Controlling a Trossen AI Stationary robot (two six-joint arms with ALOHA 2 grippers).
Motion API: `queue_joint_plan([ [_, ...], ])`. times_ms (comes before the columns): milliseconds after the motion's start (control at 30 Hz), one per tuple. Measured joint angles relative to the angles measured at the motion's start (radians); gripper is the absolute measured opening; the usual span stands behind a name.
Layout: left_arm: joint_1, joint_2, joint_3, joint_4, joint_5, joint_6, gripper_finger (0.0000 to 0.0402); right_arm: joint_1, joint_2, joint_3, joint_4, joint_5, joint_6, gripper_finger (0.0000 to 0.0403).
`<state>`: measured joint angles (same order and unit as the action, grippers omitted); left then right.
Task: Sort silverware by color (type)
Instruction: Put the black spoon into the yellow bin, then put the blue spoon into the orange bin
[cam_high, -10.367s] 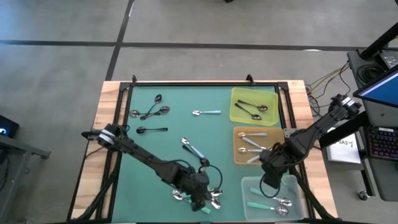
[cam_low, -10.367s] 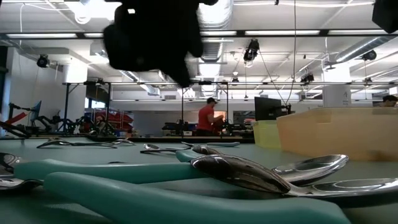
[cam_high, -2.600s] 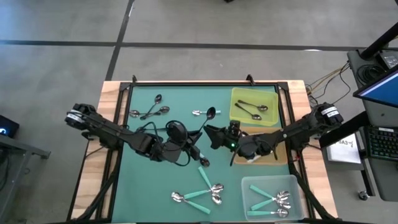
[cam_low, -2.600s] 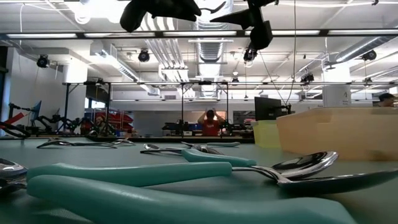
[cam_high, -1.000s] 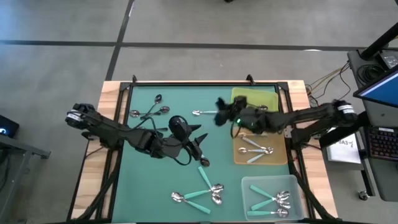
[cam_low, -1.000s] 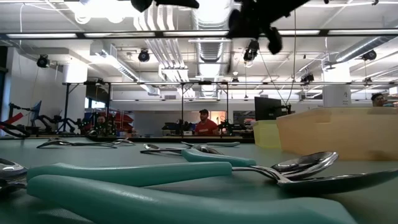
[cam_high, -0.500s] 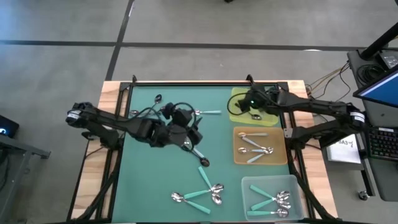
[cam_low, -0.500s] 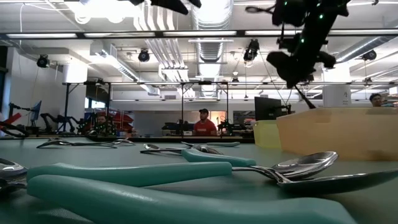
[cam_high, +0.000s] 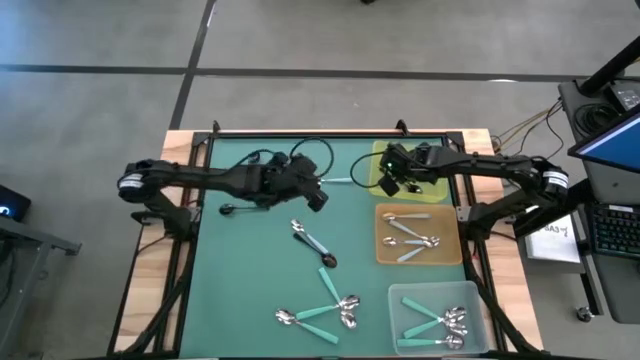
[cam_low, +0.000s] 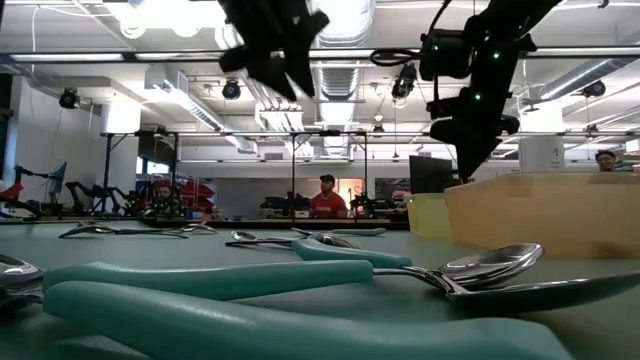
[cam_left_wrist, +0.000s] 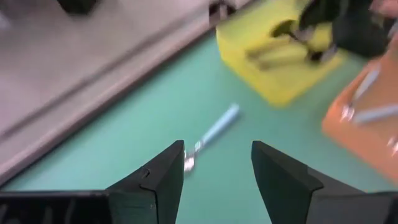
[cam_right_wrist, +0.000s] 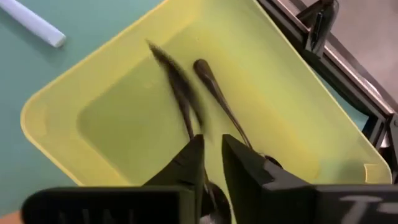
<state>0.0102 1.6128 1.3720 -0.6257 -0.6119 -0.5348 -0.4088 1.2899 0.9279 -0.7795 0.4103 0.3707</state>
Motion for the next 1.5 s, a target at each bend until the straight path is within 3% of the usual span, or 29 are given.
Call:
queue_joint_plan([
  [100,0.029,0.055,-0.002,-0.016,0.146,0.076,0.0169,0.000,0.001,0.000,0.001,0.000,-0.015,0.0079],
  [267,0.033,0.158,-0.005,-0.124,0.429,0.384,0.0169,0.000,-0.021,0.000,0.001,-0.047,-0.016,0.0105],
  [367,0.032,0.215,-0.006,-0.222,0.544,0.526,0.0169,0.000,-0.030,0.000,0.000,-0.105,-0.016,0.0105],
  [500,0.027,0.274,-0.007,-0.258,0.651,0.687,0.0169,0.000,-0.033,0.000,0.003,-0.105,-0.031,0.0101],
  [833,0.014,0.357,0.028,-0.192,0.683,0.825,0.0169,0.000,-0.032,0.000,0.005,-0.103,-0.094,0.0107],
  [1067,0.005,0.417,0.028,-0.176,0.682,0.841,0.0169,0.000,-0.032,0.000,0.007,-0.099,-0.127,0.0102],
  [1200,0.003,0.446,0.028,-0.159,0.631,0.815,0.0161,0.000,-0.032,0.000,0.008,-0.096,-0.147,0.0100],
  [1333,-0.001,0.482,0.026,-0.162,0.596,0.771,0.0122,0.000,-0.032,0.000,0.010,-0.095,-0.146,0.0103],
  [1500,0.003,0.505,0.027,-0.171,0.663,0.679,0.0021,0.000,-0.031,0.000,0.011,-0.096,-0.143,0.0103],
])
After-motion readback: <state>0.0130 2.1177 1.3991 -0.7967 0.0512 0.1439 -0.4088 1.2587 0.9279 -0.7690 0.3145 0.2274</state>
